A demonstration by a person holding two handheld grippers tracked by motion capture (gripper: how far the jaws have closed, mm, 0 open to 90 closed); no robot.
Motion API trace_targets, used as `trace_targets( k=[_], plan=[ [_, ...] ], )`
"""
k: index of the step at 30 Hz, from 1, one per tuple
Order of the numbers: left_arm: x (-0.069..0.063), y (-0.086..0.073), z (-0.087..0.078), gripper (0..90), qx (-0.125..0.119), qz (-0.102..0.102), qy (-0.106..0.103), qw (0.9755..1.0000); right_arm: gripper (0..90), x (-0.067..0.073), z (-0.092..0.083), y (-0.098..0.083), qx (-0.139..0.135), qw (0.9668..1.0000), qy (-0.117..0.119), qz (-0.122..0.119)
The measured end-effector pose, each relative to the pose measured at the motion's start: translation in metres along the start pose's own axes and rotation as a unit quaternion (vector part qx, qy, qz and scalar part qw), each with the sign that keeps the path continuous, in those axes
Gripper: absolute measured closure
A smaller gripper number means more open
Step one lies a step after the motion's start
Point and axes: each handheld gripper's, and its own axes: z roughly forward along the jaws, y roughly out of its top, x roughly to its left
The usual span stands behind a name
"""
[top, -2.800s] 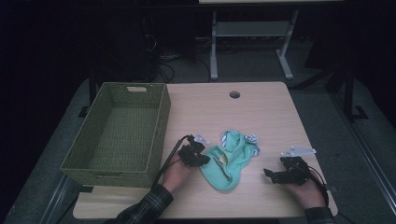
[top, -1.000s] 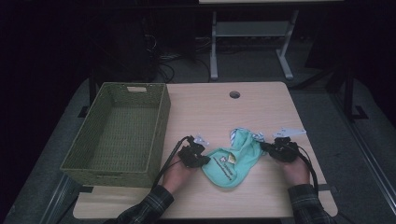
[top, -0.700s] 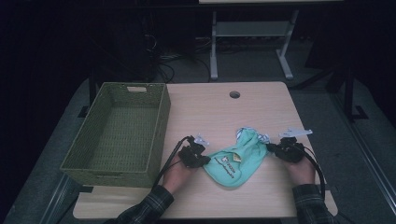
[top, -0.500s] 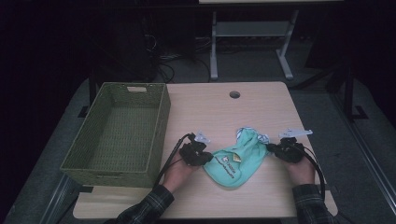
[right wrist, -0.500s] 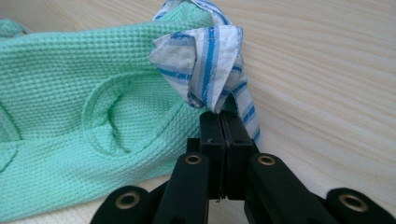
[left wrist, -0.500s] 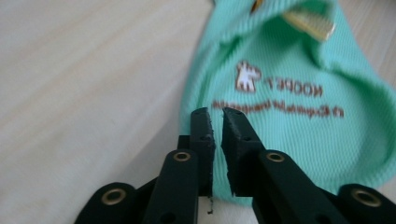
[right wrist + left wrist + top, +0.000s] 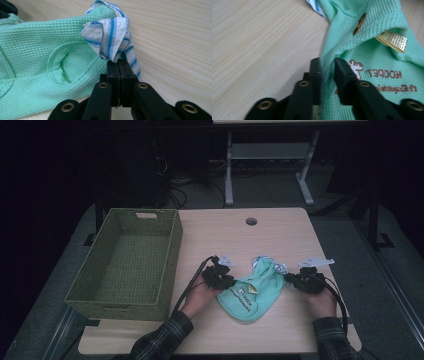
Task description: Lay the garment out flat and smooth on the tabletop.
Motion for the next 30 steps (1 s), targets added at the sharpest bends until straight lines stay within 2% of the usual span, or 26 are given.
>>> trace_targets(
  k=[2,5,13,15,19,24,26,30],
  plan=[
    [0.0,0.0,0.001,86.8,0.006,0.001,-0.001,1.0,88.2,0.0,-0.001,0.0,-0.001,1.0,0.0,-0.002],
    [-0.001,0.0,-0.004,87.7,0.006,0.001,0.003,1.0,88.2,0.001,-0.001,0.001,-0.004,1.0,0.001,-0.005],
    [-0.002,-0.009,-0.024,87.7,-0.003,-0.008,0.025,0.9996,88.3,-0.001,0.0,0.003,-0.009,0.9999,-0.004,-0.008],
    [-0.002,-0.013,-0.028,87.9,0.002,-0.009,0.039,0.9992,88.3,-0.002,0.001,0.003,-0.008,0.9998,-0.011,-0.01],
    [0.0,-0.021,-0.031,88.2,0.009,-0.023,0.037,0.999,88.3,-0.005,0.003,0.003,-0.006,0.9999,-0.011,-0.006],
    [-0.001,-0.027,-0.032,88.1,0.017,-0.027,0.038,0.9988,88.4,-0.006,0.009,0.003,0.002,0.9998,-0.019,-0.01],
    [-0.003,-0.029,-0.031,87.9,0.017,-0.03,0.028,0.999,88.3,-0.007,0.009,0.003,0.001,0.9998,-0.018,-0.007],
    [-0.005,-0.027,-0.034,80.8,0.002,-0.031,0.024,0.9992,76.9,-0.004,0.006,0.004,-0.008,0.9998,-0.014,-0.008]
  ],
)
